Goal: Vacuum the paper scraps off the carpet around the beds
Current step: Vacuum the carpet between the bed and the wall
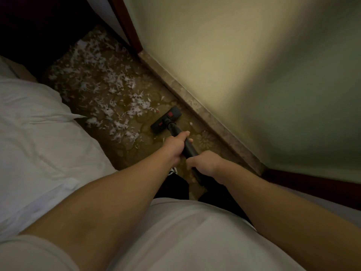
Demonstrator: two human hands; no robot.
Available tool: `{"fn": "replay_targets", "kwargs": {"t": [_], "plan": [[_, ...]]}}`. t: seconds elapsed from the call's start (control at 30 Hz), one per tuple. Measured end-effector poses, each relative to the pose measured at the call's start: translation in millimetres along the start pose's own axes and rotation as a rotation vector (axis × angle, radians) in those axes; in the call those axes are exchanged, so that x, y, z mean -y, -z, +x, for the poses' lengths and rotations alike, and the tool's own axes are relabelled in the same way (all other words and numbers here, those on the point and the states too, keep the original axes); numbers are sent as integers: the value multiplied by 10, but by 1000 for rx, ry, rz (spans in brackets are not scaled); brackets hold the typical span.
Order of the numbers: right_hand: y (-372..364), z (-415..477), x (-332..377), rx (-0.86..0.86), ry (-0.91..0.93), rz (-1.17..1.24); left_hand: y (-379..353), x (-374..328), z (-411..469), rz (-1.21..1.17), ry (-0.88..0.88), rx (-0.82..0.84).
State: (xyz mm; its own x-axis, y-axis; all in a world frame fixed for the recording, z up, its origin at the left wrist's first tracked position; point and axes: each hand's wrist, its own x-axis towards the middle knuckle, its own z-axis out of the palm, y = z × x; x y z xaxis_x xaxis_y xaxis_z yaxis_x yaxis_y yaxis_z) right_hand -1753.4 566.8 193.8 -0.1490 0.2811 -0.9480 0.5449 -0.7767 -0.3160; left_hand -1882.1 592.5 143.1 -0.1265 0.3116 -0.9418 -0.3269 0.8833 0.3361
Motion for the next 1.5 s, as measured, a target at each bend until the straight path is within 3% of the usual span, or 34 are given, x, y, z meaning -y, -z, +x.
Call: {"fn": "replay_targets", "kwargs": {"t": [0.37,0.67,1.13,1.5], "plan": [[1156,-619,-1214,36,-49,55,-1392,883,-509,71,92,105],[1343,-763,-1758,33,-77,119,-1741,1366,-707,77,138,111],[1079,-748,-1263,64,-52,20,-1206,1106,-568,-72,89,125],[15,-104,237,3,-41,-2,95,-107,101,-66,15,89]]}}
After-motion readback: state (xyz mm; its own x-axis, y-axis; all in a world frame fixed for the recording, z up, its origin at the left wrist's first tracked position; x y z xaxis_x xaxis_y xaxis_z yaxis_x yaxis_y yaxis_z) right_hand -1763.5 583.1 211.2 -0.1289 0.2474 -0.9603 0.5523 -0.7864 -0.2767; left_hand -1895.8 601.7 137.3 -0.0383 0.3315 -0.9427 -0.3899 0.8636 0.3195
